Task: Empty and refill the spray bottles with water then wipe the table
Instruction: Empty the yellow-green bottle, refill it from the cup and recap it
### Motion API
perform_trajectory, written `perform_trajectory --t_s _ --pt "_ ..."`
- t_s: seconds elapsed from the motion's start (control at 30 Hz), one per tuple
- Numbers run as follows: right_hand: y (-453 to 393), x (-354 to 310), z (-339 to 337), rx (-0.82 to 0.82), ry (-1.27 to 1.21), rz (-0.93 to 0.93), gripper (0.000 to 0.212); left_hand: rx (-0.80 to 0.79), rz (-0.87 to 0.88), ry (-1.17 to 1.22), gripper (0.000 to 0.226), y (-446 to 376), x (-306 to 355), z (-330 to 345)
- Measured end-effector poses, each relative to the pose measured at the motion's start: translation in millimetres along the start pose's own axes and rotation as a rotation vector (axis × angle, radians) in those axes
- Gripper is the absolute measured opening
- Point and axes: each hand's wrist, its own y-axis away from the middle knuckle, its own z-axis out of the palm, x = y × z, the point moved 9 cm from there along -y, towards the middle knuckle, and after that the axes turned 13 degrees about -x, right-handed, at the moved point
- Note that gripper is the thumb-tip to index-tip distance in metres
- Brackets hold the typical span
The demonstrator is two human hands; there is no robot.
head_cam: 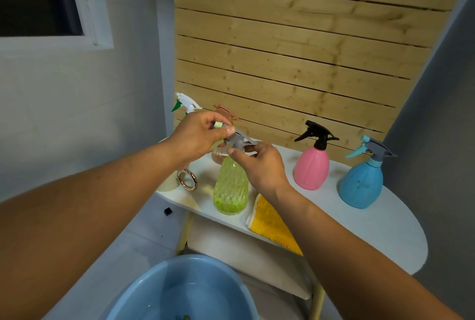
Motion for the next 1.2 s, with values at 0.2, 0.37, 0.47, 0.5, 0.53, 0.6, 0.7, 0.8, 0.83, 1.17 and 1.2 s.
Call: perform_trajectory --t_s 0.2,0.37,0.47,0.5,0.53,0.6,0.7,0.8,0.83,1.17,1.2 --pt "3.1 -0.2 0.7 -0.046 -0.067 0.002 0.041 0.016 0.006 0.125 0.033 11.7 -8.5 5.1" --pt "-2.1 -2.6 -0.5 -0.172 -0.088 -0.008 0.039 0.087 -0.156 0.347 0.131 40.3 -65.3 39.6" --pt "-4.0 5.9 2.5 -0.237 -0.044 0.027 0.037 0.011 -0.16 0.387 0.089 41.2 -83.1 63.8" --pt "-2.4 9.7 4.2 -0.25 -0.055 0.026 0.036 -0.008 -0.15 0.386 0.071 40.3 -83.6 66.2" --pt "-1.7 13.0 3.7 -0.251 -0.081 0.017 0.036 -0.035 -0.122 0.38 0.06 36.0 -82.3 68.0" --pt "0.4 16.2 2.4 -0.25 -0.116 -0.006 0.041 -0.082 -0.089 0.349 0.056 32.3 -82.2 67.9" --pt "-4.0 15.9 0.9 -0.254 -0.149 -0.016 0.029 -0.12 -0.113 0.218 0.068 31.5 -91.6 69.6" --pt "-12.7 5.8 3.7 -0.269 0.011 -0.044 0.017 -0.011 -0.117 0.08 0.069 33.7 -104.5 68.1" --pt "-15.1 4.5 4.1 -0.263 0.066 -0.047 0.017 0.029 -0.117 0.047 0.069 33.5 -105.5 67.3" --pt "-45.8 -13.1 -58.5 -0.127 -0.174 -0.001 0.058 0.032 -0.033 0.024 0.076 -37.9 -60.6 76.3" --pt "-52.2 -22.4 -72.1 -0.122 -0.163 -0.023 0.062 0.03 -0.026 0.044 0.073 -47.7 -56.4 78.7"
